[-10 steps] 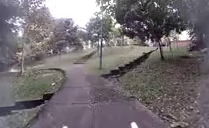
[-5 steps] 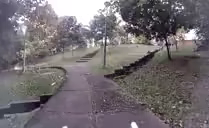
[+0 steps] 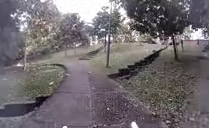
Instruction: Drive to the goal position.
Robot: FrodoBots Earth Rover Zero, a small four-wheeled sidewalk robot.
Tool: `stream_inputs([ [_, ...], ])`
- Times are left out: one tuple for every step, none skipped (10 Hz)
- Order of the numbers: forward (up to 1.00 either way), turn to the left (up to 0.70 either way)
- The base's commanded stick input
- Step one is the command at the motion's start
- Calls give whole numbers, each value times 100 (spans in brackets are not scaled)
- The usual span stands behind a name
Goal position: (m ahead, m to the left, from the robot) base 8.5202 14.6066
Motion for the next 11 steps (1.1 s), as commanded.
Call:
stream_inputs([
  [70, 15],
  [70, 15],
  [70, 15],
  [70, 15],
  [70, 15],
  [70, 15],
  [70, 15],
  [70, 15],
  [70, 15],
  [70, 15],
  [70, 15],
])
